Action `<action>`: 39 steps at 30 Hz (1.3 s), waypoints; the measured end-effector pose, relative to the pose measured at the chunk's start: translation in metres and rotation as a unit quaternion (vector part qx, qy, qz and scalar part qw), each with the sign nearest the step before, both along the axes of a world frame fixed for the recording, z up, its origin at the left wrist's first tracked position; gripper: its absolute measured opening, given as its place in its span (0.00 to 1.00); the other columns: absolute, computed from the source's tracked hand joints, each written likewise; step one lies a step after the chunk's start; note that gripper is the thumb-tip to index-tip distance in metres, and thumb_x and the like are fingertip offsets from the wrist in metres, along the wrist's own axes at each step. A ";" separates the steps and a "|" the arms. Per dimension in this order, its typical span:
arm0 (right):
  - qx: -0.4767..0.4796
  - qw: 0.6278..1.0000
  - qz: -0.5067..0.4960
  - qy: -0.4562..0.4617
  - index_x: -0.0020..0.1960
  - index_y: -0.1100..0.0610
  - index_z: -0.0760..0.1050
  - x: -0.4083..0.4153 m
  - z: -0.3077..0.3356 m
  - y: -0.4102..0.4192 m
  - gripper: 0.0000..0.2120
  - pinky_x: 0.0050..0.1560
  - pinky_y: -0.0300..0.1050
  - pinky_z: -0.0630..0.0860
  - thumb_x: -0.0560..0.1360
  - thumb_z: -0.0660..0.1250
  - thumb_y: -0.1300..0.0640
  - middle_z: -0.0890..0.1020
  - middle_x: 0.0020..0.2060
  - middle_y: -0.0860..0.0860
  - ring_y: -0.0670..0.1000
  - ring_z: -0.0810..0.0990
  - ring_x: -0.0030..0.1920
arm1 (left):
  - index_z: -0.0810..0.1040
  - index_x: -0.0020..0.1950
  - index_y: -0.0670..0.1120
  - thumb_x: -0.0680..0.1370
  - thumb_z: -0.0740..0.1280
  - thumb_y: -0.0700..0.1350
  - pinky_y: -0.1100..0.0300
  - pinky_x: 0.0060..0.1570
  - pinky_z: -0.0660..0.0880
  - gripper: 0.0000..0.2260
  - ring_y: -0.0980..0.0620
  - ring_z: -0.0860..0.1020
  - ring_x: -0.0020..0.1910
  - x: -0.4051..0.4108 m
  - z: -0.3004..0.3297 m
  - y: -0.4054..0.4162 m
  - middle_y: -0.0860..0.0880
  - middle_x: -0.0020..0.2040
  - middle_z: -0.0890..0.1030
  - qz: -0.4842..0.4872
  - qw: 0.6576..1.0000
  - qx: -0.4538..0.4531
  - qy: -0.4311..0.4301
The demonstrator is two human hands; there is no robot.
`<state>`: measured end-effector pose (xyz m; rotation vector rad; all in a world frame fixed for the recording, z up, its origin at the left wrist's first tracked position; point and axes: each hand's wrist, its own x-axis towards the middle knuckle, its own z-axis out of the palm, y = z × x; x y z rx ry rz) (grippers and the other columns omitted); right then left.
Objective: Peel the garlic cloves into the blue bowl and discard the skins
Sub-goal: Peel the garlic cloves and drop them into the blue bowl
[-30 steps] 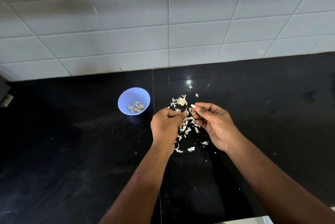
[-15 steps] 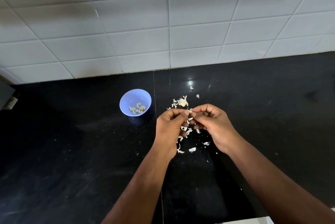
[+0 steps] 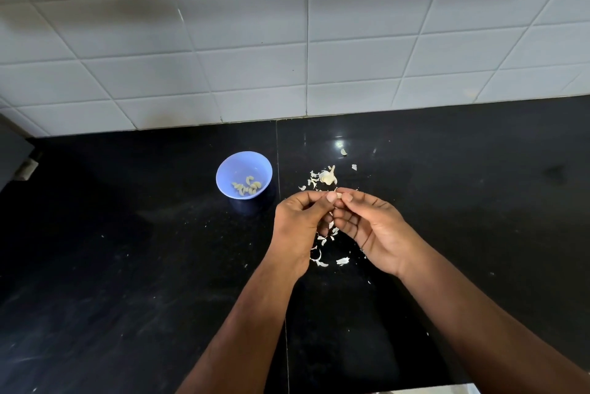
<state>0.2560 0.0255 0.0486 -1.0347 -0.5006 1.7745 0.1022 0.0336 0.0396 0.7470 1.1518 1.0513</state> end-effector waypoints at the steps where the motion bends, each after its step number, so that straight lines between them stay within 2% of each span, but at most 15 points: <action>1: -0.017 1.000 -0.008 0.025 0.58 0.61 0.84 -0.003 -0.001 0.003 0.09 0.44 0.39 0.84 0.80 0.69 0.61 0.86 0.43 0.53 0.47 0.85 0.41 | 0.86 0.53 0.38 0.80 0.75 0.43 0.61 0.33 0.74 0.08 0.54 0.78 0.36 -0.002 0.001 0.000 0.43 0.42 0.85 0.005 1.000 0.001 -0.002; 4: -0.036 0.998 -0.037 0.022 0.56 0.59 0.83 -0.014 -0.003 0.016 0.07 0.40 0.37 0.82 0.79 0.70 0.61 0.85 0.42 0.51 0.46 0.83 0.39 | 0.83 0.53 0.39 0.83 0.71 0.45 0.60 0.31 0.73 0.09 0.55 0.77 0.34 -0.006 0.001 -0.001 0.48 0.39 0.82 0.043 0.999 -0.012 0.014; 8: 0.057 0.978 0.036 -0.195 0.53 0.60 0.84 -0.038 0.000 0.041 0.05 0.37 0.37 0.78 0.77 0.74 0.63 0.86 0.40 0.50 0.47 0.82 0.40 | 0.74 0.49 0.43 0.88 0.62 0.51 0.60 0.27 0.70 0.14 0.55 0.75 0.31 -0.020 -0.006 -0.002 0.50 0.35 0.75 0.093 0.992 -0.055 0.066; 11: 0.122 0.946 0.096 -0.283 0.53 0.61 0.84 -0.072 0.007 0.065 0.06 0.34 0.38 0.75 0.77 0.75 0.64 0.84 0.37 0.50 0.47 0.81 0.38 | 0.70 0.44 0.44 0.88 0.57 0.56 0.61 0.25 0.65 0.20 0.54 0.71 0.29 -0.035 -0.010 -0.005 0.50 0.33 0.71 0.125 0.986 -0.083 0.078; 14: 0.160 0.914 0.136 -0.346 0.52 0.57 0.84 -0.107 0.004 0.086 0.04 0.34 0.36 0.75 0.78 0.74 0.63 0.85 0.39 0.49 0.45 0.83 0.37 | 0.70 0.40 0.45 0.87 0.59 0.59 0.60 0.24 0.63 0.22 0.54 0.68 0.26 -0.050 -0.007 -0.006 0.51 0.29 0.70 0.166 0.979 -0.101 0.067; 17: 0.149 0.908 0.152 -0.362 0.52 0.54 0.84 -0.129 -0.001 0.095 0.06 0.36 0.39 0.76 0.80 0.71 0.62 0.88 0.43 0.50 0.47 0.85 0.37 | 0.72 0.40 0.46 0.85 0.63 0.60 0.60 0.25 0.63 0.22 0.53 0.68 0.27 -0.065 -0.007 -0.004 0.51 0.29 0.70 0.174 0.977 -0.096 0.077; 20: 0.146 0.900 0.097 -0.400 0.51 0.53 0.85 -0.114 -0.003 0.098 0.07 0.39 0.41 0.78 0.80 0.70 0.62 0.88 0.40 0.50 0.46 0.83 0.33 | 0.76 0.41 0.44 0.85 0.66 0.57 0.61 0.28 0.67 0.19 0.53 0.70 0.31 -0.074 -0.012 -0.001 0.51 0.32 0.74 0.170 0.974 -0.076 0.126; 22: 0.169 0.833 0.066 -0.523 0.53 0.49 0.85 -0.082 -0.006 0.101 0.08 0.41 0.41 0.79 0.81 0.69 0.60 0.86 0.45 0.45 0.45 0.83 0.34 | 0.81 0.46 0.45 0.85 0.67 0.53 0.61 0.30 0.68 0.14 0.54 0.72 0.32 -0.075 -0.015 0.003 0.51 0.35 0.77 0.168 0.973 -0.076 0.138; 24: 0.175 0.735 0.081 -0.651 0.59 0.46 0.84 -0.043 -0.010 0.102 0.09 0.48 0.44 0.78 0.82 0.69 0.55 0.82 0.52 0.43 0.45 0.82 0.45 | 0.82 0.49 0.46 0.85 0.66 0.50 0.61 0.31 0.69 0.11 0.54 0.73 0.33 -0.069 -0.018 0.007 0.51 0.37 0.78 0.164 0.975 -0.075 0.132; 25: 0.168 0.702 0.096 -0.685 0.61 0.45 0.83 -0.028 -0.013 0.103 0.10 0.52 0.47 0.77 0.82 0.69 0.52 0.80 0.56 0.44 0.47 0.81 0.52 | 0.82 0.50 0.46 0.85 0.66 0.49 0.61 0.32 0.69 0.10 0.54 0.73 0.33 -0.065 -0.019 0.010 0.51 0.37 0.79 0.161 0.976 -0.075 0.127; 27: 0.152 0.678 0.145 -0.704 0.65 0.44 0.81 -0.008 -0.021 0.101 0.13 0.58 0.51 0.78 0.81 0.69 0.47 0.77 0.62 0.48 0.51 0.80 0.58 | 0.82 0.51 0.46 0.85 0.66 0.48 0.61 0.31 0.69 0.08 0.54 0.73 0.33 -0.054 -0.022 0.015 0.51 0.37 0.79 0.151 0.978 -0.076 0.121; 30: 0.184 0.669 0.165 -0.701 0.62 0.47 0.83 -0.002 -0.027 0.094 0.12 0.55 0.53 0.79 0.82 0.69 0.46 0.79 0.58 0.50 0.52 0.81 0.53 | 0.81 0.51 0.47 0.85 0.66 0.49 0.61 0.30 0.68 0.08 0.54 0.73 0.32 -0.037 -0.023 0.020 0.51 0.37 0.80 0.128 0.981 -0.073 0.127; 33: 0.193 0.699 0.128 -0.677 0.54 0.50 0.85 0.001 -0.030 0.091 0.05 0.51 0.53 0.80 0.80 0.72 0.51 0.83 0.48 0.49 0.51 0.83 0.46 | 0.81 0.53 0.47 0.85 0.66 0.49 0.61 0.30 0.69 0.07 0.54 0.74 0.32 -0.022 -0.023 0.024 0.50 0.39 0.81 0.098 0.984 -0.070 0.133; 37: 0.109 0.876 0.069 -0.464 0.52 0.55 0.83 0.001 -0.029 0.080 0.04 0.45 0.49 0.85 0.78 0.75 0.59 0.86 0.42 0.52 0.50 0.85 0.37 | 0.81 0.56 0.49 0.85 0.67 0.48 0.61 0.29 0.70 0.05 0.55 0.77 0.33 -0.004 -0.021 0.031 0.50 0.44 0.82 0.062 0.988 -0.067 0.124; 39: 0.080 0.932 0.052 -0.349 0.55 0.60 0.83 0.000 -0.023 0.070 0.06 0.43 0.45 0.85 0.79 0.74 0.62 0.84 0.41 0.57 0.51 0.83 0.38 | 0.82 0.59 0.51 0.85 0.67 0.47 0.61 0.30 0.72 0.05 0.55 0.78 0.35 0.003 -0.019 0.034 0.50 0.45 0.83 0.038 0.991 -0.050 0.119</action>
